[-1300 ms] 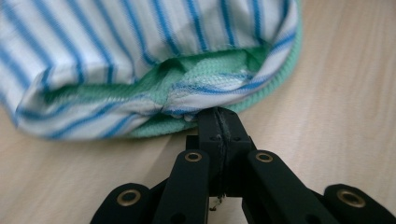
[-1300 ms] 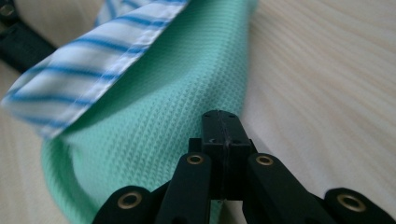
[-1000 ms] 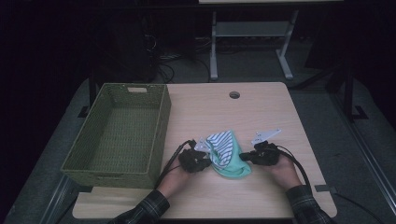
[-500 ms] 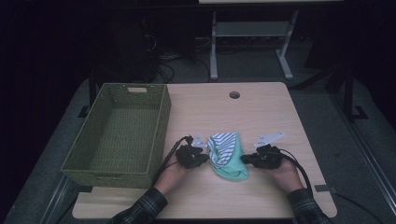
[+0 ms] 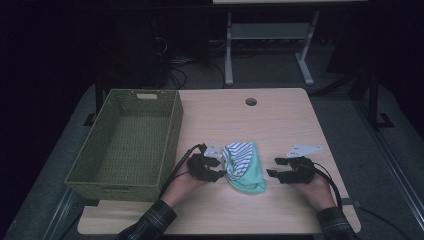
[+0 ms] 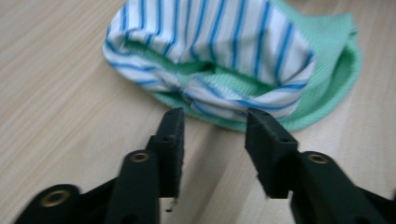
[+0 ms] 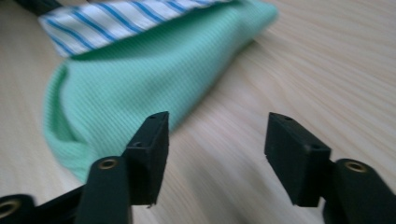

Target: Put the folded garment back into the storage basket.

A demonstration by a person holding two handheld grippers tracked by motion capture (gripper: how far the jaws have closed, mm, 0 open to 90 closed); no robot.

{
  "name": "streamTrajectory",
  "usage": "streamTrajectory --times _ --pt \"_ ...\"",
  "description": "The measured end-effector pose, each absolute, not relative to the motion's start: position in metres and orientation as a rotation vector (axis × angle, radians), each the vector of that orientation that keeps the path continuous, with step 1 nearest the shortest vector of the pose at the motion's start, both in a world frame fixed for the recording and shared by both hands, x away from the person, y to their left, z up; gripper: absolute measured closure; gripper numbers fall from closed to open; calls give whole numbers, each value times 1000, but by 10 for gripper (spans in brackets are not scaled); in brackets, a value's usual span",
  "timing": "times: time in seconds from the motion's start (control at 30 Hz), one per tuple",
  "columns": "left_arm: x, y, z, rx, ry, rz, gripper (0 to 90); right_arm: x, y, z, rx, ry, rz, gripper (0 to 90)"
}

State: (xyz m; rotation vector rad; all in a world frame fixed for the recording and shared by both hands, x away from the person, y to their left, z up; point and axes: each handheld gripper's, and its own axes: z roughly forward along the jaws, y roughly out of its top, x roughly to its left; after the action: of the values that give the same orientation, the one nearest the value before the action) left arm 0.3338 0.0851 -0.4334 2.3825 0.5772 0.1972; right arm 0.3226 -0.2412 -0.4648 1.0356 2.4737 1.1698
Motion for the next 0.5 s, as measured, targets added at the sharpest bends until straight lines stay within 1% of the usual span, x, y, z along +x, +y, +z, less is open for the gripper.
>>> streamTrajectory --times 0.07,0.13,0.3,0.5 --pt "334 82 -431 2387 563 201 468 323 -246 -466 1052 2468 1132 303" --pt "335 79 -428 2390 543 195 430 323 -250 -468 1069 2457 1106 281" --pt "338 72 -419 2407 518 200 367 320 -262 -475 1092 2420 1062 193" --pt "344 65 -411 2444 471 204 291 322 -269 -481 1122 2391 1037 145"
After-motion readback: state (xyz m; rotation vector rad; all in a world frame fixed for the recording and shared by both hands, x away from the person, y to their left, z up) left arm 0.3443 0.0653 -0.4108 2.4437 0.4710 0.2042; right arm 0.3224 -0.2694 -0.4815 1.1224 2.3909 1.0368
